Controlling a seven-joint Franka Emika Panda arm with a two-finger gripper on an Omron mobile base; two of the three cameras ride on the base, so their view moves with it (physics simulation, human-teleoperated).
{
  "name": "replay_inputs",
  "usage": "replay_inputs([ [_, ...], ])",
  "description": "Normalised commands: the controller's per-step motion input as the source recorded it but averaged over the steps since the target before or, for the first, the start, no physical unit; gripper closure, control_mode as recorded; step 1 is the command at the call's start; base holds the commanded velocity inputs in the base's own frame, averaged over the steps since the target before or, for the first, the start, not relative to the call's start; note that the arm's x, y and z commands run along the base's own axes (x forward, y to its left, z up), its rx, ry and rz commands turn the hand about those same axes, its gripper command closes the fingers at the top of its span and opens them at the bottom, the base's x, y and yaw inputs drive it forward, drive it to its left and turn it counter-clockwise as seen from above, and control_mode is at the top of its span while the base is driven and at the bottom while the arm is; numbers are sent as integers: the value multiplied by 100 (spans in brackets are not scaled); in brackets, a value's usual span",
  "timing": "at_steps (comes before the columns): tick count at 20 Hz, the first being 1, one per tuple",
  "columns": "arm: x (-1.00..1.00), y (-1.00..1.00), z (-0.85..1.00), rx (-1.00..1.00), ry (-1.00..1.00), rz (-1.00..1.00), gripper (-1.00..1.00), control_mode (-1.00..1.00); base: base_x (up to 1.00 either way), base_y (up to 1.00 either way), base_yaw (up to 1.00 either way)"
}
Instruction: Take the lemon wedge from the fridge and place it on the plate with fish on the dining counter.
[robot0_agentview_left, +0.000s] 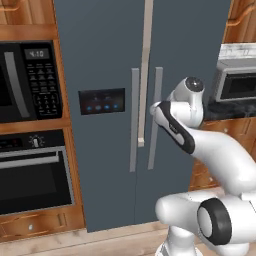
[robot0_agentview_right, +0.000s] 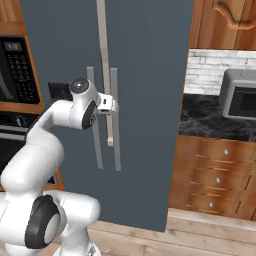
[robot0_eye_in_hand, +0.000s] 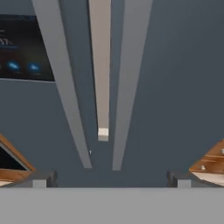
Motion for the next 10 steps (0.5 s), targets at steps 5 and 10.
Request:
replay_inputs([
  [5, 71, -13, -19, 0, -1, 0, -100, -100, 0, 0, 0],
  [10, 46, -12, -13, 0, -1, 0, -100, -100, 0, 0, 0],
])
